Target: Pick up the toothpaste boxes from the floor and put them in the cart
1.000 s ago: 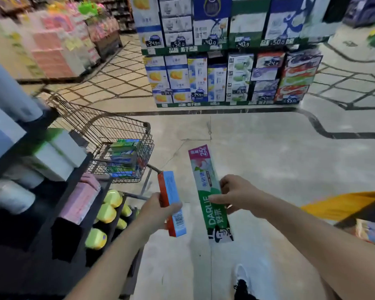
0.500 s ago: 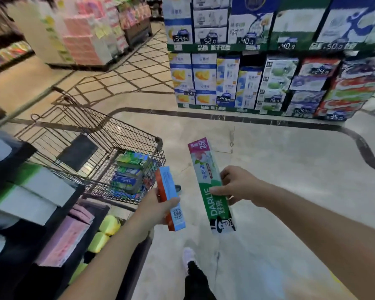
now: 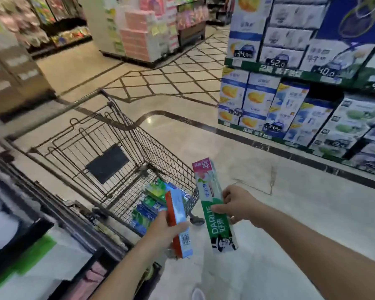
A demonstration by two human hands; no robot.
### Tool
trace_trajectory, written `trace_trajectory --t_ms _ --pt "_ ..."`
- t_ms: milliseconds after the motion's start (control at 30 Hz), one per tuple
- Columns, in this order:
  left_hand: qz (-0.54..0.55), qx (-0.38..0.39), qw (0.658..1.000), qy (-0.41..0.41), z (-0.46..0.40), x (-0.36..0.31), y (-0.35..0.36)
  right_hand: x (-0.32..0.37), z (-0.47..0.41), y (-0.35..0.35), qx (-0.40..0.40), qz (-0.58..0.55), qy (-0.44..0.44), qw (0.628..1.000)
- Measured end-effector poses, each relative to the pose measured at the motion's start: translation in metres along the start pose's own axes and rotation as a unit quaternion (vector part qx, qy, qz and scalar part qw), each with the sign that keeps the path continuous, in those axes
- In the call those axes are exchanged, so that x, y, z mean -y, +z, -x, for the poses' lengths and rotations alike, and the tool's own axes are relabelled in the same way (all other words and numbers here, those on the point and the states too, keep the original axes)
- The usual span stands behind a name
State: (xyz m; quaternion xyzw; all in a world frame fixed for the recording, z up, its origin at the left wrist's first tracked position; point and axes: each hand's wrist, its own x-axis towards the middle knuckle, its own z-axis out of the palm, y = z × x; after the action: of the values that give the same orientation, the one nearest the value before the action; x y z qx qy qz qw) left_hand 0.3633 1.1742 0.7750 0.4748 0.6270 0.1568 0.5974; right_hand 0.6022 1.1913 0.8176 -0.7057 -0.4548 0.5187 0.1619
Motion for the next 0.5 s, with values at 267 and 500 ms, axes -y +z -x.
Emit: trace_trajectory --t_ms 267,500 --pt "0.098 -0.105 0.987 -0.069 -0.055 0.010 -0.044 0.062 -0.138 0.019 0.091 0.165 -0.012 0.982" --pt "0.186 -0.225 0.939 -0.180 -0.102 0.019 -0.047 0.113 -0.271 0.039 0.151 0.346 -0.073 0.923"
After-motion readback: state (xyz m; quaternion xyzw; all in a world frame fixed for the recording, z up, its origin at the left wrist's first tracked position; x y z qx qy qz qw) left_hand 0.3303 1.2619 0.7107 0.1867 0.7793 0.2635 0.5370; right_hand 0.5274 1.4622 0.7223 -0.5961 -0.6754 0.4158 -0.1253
